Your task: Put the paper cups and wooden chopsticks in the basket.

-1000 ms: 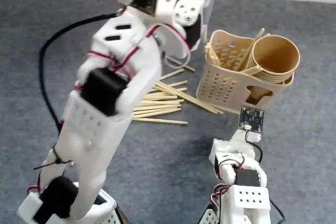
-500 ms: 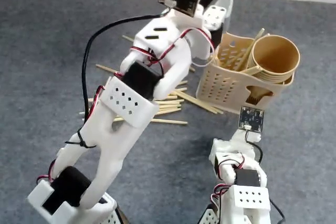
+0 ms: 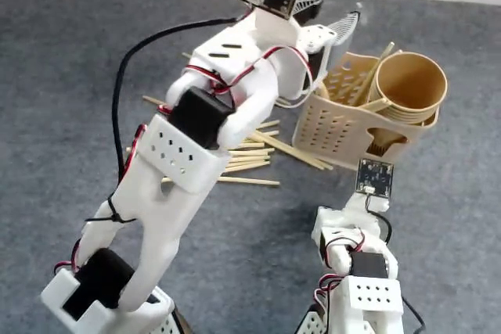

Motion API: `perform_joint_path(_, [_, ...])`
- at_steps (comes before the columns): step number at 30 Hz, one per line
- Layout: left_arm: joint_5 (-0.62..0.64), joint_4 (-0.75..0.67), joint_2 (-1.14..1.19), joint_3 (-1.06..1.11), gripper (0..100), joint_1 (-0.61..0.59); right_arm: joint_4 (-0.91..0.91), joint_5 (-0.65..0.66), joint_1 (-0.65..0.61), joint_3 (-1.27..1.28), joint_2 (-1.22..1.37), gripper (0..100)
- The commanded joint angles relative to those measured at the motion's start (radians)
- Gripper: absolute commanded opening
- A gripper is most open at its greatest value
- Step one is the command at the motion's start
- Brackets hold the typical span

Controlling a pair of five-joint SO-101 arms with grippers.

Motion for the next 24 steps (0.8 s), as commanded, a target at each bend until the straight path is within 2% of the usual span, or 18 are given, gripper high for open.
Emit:
perform_joint_path(1, [0.003, 0.106, -0.016, -0.142, 18, 0.007, -0.019, -0.008, -0.005, 0.094, -0.012, 0.6])
perform_joint_path(8, [0.002, 0.239, -0.016, -0.203, 18, -0.001, -0.019, -0.008, -0.005, 0.094, -0.012, 0.6])
perform_joint_path(15, [-0.005, 0.437, -0.016, -0.265, 17, -0.116, -0.019, -0.008, -0.005, 0.094, -0.012, 0.6])
perform_joint_path(24, [-0.21, 0.761, -0.018, -0.272, 17, -0.206, -0.019, -0.008, -0.005, 0.094, -0.012, 0.6])
